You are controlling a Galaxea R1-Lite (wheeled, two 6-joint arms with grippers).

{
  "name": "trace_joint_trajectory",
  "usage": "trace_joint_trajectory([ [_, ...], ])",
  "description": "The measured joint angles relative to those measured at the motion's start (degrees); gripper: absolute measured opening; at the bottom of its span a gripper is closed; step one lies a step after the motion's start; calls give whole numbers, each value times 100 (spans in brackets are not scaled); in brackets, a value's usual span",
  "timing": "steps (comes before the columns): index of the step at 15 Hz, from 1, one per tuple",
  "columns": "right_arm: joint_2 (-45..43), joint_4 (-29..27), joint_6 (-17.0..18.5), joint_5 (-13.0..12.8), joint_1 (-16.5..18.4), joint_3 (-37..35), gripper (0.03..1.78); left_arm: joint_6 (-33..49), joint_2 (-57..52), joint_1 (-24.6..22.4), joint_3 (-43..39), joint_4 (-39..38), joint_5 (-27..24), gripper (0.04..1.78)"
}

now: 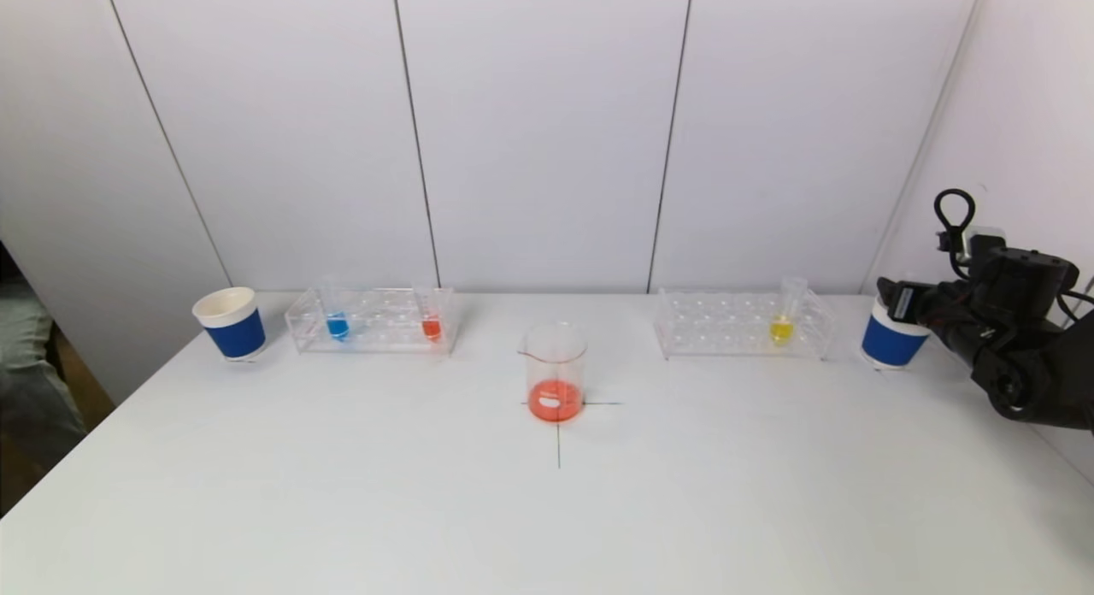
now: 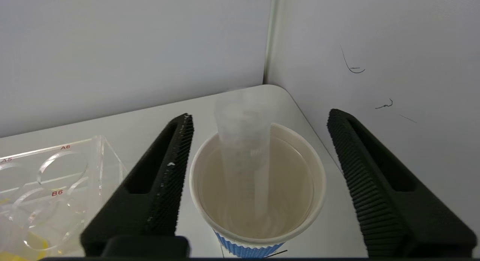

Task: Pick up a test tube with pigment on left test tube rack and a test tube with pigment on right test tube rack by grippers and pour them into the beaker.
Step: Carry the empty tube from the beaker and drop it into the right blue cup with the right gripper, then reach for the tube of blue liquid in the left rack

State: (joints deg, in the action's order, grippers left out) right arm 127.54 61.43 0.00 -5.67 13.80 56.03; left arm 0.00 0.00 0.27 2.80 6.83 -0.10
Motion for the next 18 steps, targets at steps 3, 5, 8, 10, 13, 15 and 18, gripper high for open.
trace_joint_trajectory([
  [3, -9, 0, -2, -2, 0, -5, 168, 0, 0, 0, 0, 0, 0, 176],
  [5, -26, 0, 0, 0, 0, -16, 177, 0, 0, 0, 0, 0, 0, 176],
  [8, -63, -2, 0, -2, 6, -33, 177, 0, 0, 0, 0, 0, 0, 176],
  [10, -133, -7, -2, 9, 9, -74, 177, 0, 0, 0, 0, 0, 2, 176],
  [13, -428, -29, 0, 171, 6, -243, 177, 0, 0, 0, 0, 0, -1, 176],
  [15, -756, -62, 5, 240, -9, -405, 177, -2, 0, 0, 0, 0, 2, 176],
  [18, -1370, -106, 10, 315, -29, -695, 177, 0, 0, 0, 0, 0, 0, 176],
])
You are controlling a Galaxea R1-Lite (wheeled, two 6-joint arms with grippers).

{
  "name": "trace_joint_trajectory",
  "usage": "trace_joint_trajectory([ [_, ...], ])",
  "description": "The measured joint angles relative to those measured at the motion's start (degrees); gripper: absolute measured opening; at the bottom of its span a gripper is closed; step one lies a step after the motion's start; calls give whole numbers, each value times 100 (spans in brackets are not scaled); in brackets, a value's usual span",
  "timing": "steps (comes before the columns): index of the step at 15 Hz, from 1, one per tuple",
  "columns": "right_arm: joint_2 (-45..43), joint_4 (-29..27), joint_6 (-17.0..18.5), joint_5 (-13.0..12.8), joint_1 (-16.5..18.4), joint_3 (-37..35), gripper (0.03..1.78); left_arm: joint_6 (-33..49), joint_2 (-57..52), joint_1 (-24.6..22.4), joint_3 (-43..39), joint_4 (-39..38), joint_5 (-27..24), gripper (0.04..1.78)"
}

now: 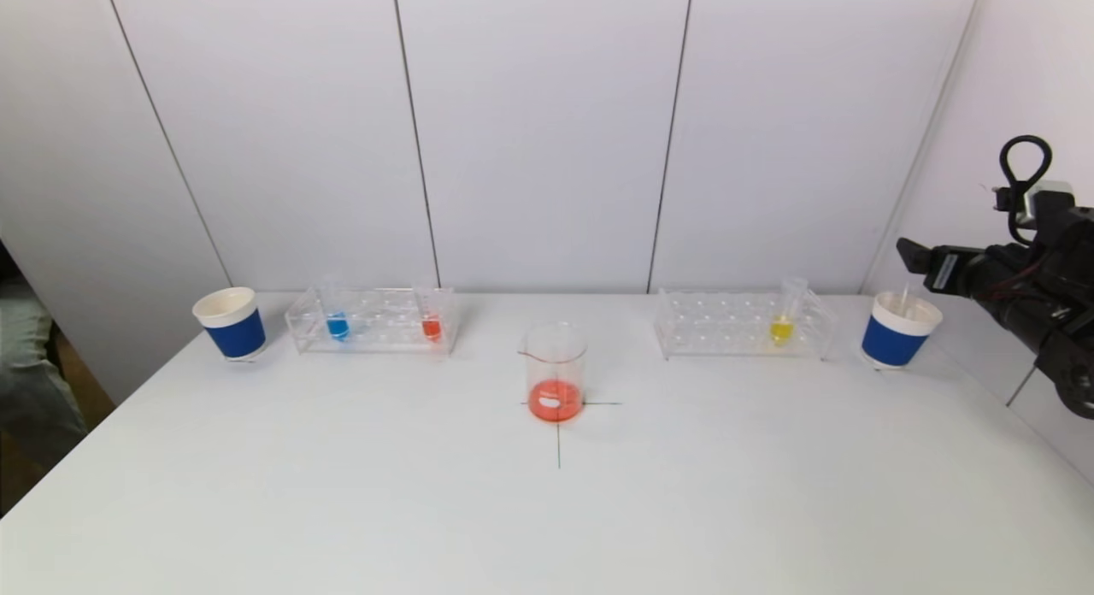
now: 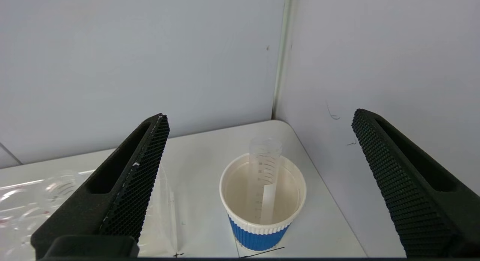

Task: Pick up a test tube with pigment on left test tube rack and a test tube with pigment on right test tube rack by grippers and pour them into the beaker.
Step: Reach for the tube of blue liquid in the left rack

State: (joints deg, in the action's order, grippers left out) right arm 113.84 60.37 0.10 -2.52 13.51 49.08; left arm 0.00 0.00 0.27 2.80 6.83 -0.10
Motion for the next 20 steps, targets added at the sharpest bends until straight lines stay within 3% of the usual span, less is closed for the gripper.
trace_joint_trajectory([
  [5, -1130, -63, 135, 134, -158, -501, 177, 0, 0, 0, 0, 0, 0, 176],
  [13, -2977, -572, 345, 90, -1034, -1182, 177, -2, 0, 0, 0, 0, 0, 176],
  [20, -4634, -1147, 561, 138, -1447, -1890, 177, 0, 0, 0, 0, 0, 0, 176],
])
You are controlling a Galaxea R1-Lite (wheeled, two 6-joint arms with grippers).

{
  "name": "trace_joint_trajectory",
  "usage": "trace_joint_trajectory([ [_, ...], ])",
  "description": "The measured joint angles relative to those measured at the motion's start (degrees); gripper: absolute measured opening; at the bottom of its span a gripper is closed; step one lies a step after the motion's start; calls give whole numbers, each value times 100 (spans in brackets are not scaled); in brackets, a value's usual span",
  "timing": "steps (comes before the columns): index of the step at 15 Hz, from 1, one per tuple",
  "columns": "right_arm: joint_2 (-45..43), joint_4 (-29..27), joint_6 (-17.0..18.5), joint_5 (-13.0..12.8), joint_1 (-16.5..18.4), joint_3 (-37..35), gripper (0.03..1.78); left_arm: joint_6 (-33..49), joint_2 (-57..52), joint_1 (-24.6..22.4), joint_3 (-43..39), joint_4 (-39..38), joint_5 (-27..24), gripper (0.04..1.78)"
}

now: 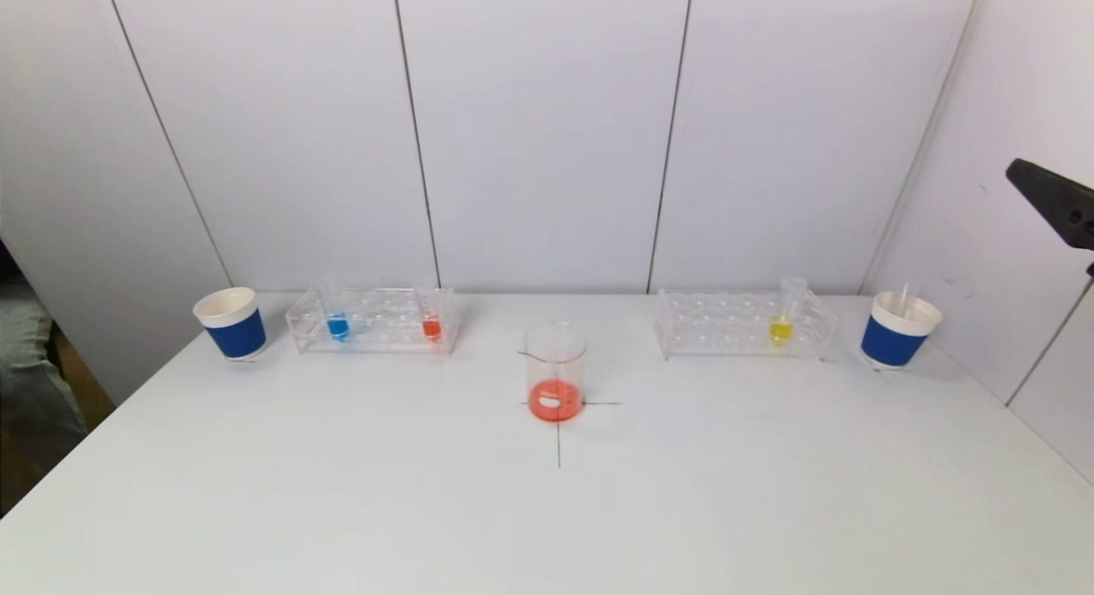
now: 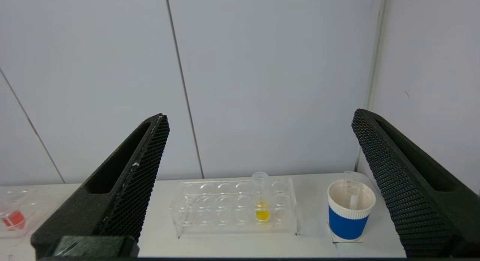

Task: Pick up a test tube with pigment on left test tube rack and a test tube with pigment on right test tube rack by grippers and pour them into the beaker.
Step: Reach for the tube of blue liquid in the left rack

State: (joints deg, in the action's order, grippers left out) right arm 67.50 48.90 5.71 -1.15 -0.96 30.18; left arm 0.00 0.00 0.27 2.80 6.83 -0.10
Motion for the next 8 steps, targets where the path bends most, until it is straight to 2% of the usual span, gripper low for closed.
trace_joint_trajectory([
  [4, -1169, -664, 2, 5, -88, -315, 177, 0, 0, 0, 0, 0, 0, 176],
  [8, -2621, -1892, -22, 49, -104, -469, 177, 0, 0, 0, 0, -2, 2, 176],
])
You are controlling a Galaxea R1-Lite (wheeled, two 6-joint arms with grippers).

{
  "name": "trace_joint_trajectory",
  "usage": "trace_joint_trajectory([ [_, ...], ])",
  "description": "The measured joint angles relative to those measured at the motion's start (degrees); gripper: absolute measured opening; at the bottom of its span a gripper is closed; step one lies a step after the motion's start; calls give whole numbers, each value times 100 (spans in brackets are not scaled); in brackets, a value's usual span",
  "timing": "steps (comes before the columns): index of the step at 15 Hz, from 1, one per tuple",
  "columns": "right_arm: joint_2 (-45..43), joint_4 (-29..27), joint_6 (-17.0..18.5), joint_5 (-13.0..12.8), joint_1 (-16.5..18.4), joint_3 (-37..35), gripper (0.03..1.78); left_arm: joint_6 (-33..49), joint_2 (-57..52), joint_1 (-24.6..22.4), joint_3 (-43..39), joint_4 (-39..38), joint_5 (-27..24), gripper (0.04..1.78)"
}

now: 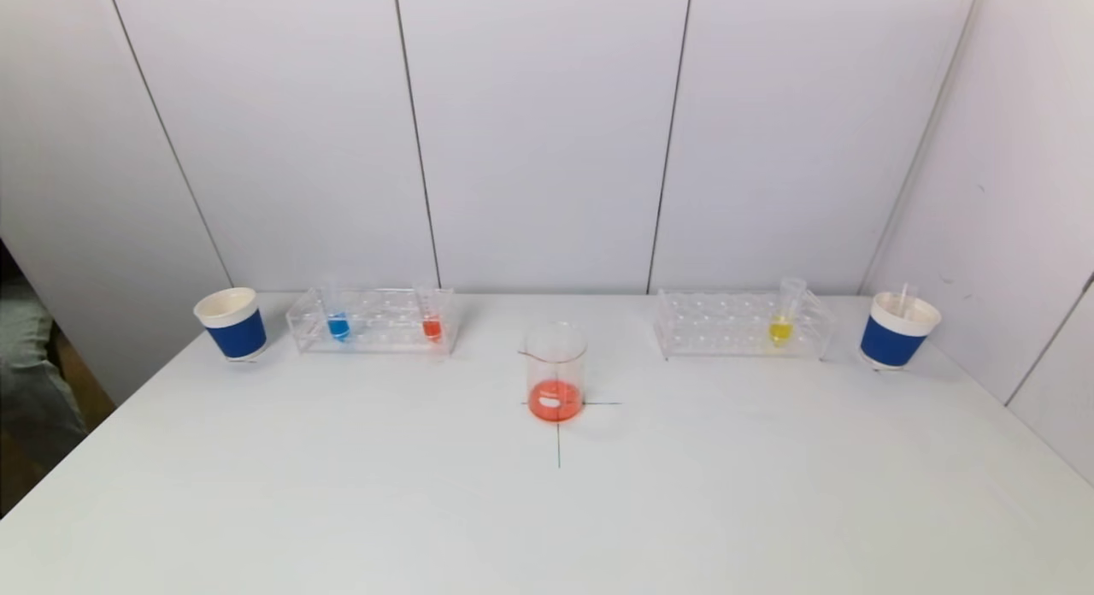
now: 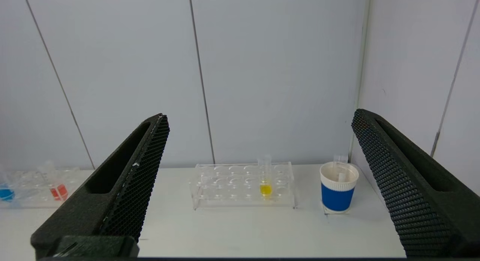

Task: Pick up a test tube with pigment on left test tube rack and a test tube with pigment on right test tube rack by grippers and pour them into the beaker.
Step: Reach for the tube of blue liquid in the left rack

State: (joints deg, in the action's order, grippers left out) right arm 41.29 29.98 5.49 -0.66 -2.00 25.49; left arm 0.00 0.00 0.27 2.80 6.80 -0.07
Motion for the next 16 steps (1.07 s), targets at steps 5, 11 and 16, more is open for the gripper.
trace_joint_trajectory([
  [5, -1571, -1637, -1, 39, 0, -50, 177, 0, 0, 0, 0, 2, -4, 176],
  [11, -2669, -2263, -41, 15, 73, -68, 177, -2, 0, 0, 0, 2, 0, 176],
  [16, -3512, -3063, -207, -39, 134, -179, 177, 0, 0, 0, 0, 2, -2, 176],
])
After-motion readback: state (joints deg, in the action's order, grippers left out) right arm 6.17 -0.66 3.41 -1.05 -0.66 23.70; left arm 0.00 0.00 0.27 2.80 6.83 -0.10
